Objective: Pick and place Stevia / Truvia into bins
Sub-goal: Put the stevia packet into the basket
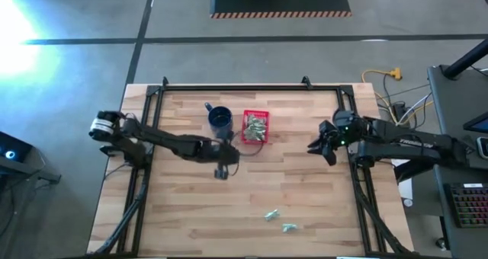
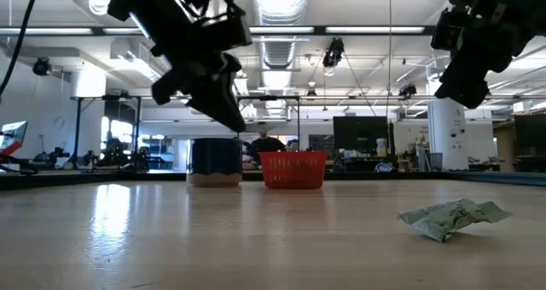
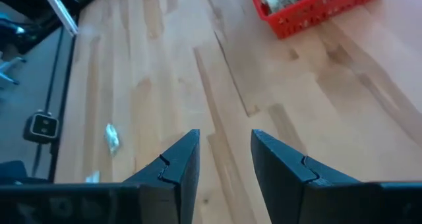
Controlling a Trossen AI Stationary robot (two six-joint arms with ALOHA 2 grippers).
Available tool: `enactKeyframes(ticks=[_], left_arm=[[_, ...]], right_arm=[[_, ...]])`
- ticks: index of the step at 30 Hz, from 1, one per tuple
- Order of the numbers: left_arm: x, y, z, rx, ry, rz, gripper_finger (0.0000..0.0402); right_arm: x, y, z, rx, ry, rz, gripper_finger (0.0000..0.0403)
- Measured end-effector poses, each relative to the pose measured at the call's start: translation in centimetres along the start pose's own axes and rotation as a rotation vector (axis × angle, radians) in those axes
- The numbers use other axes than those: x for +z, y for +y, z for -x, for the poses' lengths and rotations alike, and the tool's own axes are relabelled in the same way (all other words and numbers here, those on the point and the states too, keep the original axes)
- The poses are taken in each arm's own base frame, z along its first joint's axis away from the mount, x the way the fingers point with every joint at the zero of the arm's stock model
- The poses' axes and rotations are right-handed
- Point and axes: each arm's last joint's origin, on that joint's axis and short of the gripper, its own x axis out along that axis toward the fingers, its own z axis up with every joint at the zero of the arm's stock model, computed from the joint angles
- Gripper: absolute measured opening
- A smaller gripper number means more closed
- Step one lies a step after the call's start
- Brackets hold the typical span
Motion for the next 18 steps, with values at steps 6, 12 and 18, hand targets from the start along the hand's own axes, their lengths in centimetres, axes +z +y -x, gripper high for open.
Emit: enactKeyframes(ticks=[6,12,18], left_arm=[[0.4,4.0,-0.3,0.105,-0.061,0.119,0.0000],[1.7,8.3,-0.6,0.220,-0.195,0.257,0.0000],[0.9,10.8,-2.4,0.249,-0.157,0.362,0.0006]], right_arm=[[0.1,0.5,-0.3,0.033,-0.009,0.011,0.0127],[0.6,0.8,-0.3,0.053,-0.062,0.028,0.0127],[1.3,1.0,-0.4,0.071,-0.125,0.022,0.0127]])
